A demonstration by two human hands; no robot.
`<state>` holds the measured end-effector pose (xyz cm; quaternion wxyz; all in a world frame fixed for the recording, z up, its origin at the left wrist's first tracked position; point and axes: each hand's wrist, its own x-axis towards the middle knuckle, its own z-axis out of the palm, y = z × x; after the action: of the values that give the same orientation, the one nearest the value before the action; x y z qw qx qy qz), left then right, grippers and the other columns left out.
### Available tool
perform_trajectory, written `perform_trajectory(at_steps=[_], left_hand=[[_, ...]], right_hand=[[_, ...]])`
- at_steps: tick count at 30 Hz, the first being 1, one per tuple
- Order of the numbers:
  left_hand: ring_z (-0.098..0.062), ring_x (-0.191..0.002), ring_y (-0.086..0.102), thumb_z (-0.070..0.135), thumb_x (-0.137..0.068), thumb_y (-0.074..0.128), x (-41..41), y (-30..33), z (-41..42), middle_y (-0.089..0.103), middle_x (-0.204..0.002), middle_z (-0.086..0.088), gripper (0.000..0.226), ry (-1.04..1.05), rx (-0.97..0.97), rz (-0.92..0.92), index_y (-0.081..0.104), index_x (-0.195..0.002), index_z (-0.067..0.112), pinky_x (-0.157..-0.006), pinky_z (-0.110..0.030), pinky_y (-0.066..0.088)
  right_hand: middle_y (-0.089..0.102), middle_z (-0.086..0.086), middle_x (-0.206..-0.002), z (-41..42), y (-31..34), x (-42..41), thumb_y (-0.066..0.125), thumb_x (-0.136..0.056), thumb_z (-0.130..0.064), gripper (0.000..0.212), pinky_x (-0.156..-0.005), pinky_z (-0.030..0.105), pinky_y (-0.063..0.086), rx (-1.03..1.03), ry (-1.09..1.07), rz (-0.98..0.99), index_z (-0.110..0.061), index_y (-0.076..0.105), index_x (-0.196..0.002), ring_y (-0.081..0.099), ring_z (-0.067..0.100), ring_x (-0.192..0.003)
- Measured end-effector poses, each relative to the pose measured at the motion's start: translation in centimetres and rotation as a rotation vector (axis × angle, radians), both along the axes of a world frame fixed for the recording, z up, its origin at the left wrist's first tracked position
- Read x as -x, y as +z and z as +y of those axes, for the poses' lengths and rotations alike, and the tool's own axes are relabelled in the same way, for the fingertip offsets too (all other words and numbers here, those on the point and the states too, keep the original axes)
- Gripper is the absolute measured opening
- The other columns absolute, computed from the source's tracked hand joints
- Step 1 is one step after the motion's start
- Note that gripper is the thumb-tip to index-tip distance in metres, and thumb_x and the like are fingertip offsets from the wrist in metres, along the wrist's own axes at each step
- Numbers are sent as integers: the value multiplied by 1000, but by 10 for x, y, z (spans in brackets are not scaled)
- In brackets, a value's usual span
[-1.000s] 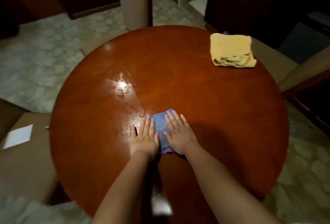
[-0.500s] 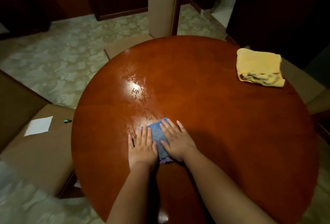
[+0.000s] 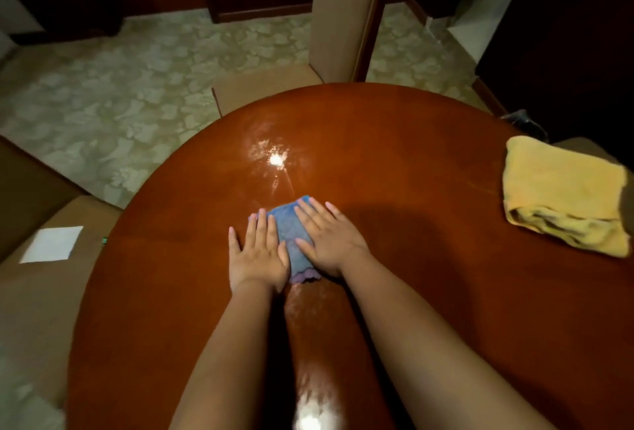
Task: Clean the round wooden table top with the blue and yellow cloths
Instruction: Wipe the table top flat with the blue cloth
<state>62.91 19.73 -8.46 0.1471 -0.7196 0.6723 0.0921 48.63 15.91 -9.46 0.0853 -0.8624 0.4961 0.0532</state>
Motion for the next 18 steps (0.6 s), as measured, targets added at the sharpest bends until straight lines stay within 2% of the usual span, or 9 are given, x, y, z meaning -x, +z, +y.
perform_trajectory(at_steps=[1,4,6,8,10,11,18], left_hand=[[-15,-144,-20,38,-100,2,13,0,-14,-23,-156,0,57,-22,6,7,-15,-149,16,-116,-48,-11],[-15,-144,-20,38,-100,2,62,0,-51,-22,-156,0,57,-108,20,28,-15,-149,16,-116,-49,-11],[-15,-144,-19,38,-100,2,100,-1,-74,-21,-157,0,57,-175,37,39,-14,-149,16,-116,-49,-11],[-15,-144,-18,39,-100,3,136,-2,-96,-20,-157,0,57,-244,55,51,-13,-150,16,-116,-49,-11],[-15,-145,-17,39,-100,4,167,-3,-116,-18,-157,0,57,-312,70,50,-12,-150,16,-116,-49,-11],[-15,-145,-16,39,-100,4,180,-4,-126,-17,-158,0,57,-342,75,50,-11,-150,16,-116,-49,-11],[-15,-146,-11,38,-101,9,260,-4,-172,-12,-159,-1,57,-536,96,56,-6,-151,16,-116,-49,-9]], right_hand=[[-11,-3,-160,-10,0,14,-5,-92,-55,71,-115,31,-10,0,-24,-1,-16,-6,-152,-14,10,-145],[-11,-4,-160,-35,0,65,-23,-70,-57,93,-114,29,-12,14,-106,22,-17,-6,-152,-13,9,-145],[-11,-4,-160,-48,1,104,-25,-66,-56,96,-114,29,-13,21,-170,43,-17,-7,-152,-13,9,-145],[-11,-4,-160,-61,3,141,-19,-77,-57,85,-114,30,-12,35,-227,60,-16,-8,-152,-13,9,-145],[-12,-3,-159,-72,5,174,-2,-96,-53,67,-116,31,-11,31,-280,100,-16,-10,-151,-14,9,-145],[-13,-3,-159,-77,6,188,4,-100,-50,64,-117,32,-10,25,-302,119,-15,-10,-151,-14,10,-145],[-14,0,-159,-99,6,262,0,-99,-51,65,-118,36,-11,-29,-476,299,-14,-13,-150,-15,14,-145]])
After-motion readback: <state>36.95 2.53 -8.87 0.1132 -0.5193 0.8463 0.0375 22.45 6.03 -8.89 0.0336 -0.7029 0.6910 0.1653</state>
